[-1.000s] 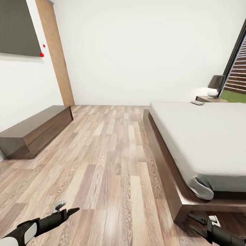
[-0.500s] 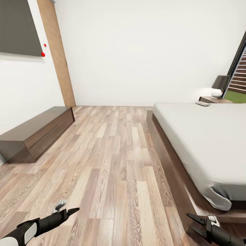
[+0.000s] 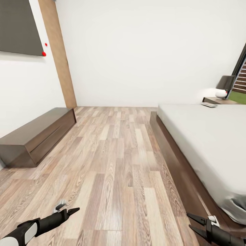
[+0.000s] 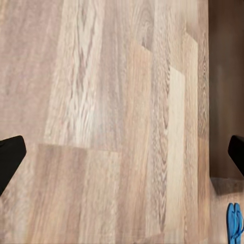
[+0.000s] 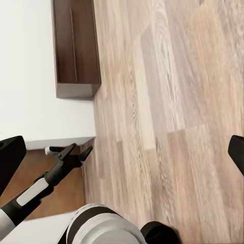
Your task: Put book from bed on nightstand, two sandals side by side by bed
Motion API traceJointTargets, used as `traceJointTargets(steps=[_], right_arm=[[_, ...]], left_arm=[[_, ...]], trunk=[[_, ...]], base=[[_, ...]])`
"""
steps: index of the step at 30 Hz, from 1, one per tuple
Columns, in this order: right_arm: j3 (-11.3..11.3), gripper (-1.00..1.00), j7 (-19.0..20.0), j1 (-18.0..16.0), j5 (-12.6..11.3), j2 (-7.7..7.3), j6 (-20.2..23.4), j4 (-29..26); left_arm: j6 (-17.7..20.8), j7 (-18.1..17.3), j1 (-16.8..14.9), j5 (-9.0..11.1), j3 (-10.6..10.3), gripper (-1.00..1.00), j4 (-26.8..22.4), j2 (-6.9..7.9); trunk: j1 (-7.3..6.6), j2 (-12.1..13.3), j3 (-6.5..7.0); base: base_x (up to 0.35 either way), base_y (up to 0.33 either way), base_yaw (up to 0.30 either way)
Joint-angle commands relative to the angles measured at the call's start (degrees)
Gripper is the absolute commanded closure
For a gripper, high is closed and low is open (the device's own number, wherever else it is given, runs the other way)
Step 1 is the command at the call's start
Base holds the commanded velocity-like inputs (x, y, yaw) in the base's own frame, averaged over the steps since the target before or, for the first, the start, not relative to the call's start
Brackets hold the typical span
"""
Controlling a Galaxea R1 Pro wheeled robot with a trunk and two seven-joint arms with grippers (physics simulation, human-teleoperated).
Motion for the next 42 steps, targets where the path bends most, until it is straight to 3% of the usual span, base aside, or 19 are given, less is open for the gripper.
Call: traceJointTargets(steps=[1, 22, 42], right_arm=[[0.5, -1.0, 0.1, 0.0, -0.6, -0.05, 0.5, 0.0], [0.4, -1.0, 0.1, 0.0, -0.5, -0.05, 0.5, 0.0], [0.4, -1.0, 0.0, 0.0, -0.5, -0.05, 0.6, 0.0]], left_arm=[[0.6, -0.1, 0.0, 0.6, -0.2, -1.0, 0.0, 0.0], [0.6, -0.1, 0.0, 0.6, -0.2, -1.0, 0.0, -0.09], [0.6, -0.1, 0.0, 0.6, -0.2, -1.0, 0.0, -0.18]], trunk=[[0.01, 0.0, -0.06], [0.01, 0.0, -0.06], [0.01, 0.0, -0.06]], base=[[0.196, 0.175, 0.0], [0.198, 0.154, 0.0], [0.198, 0.017, 0.0]])
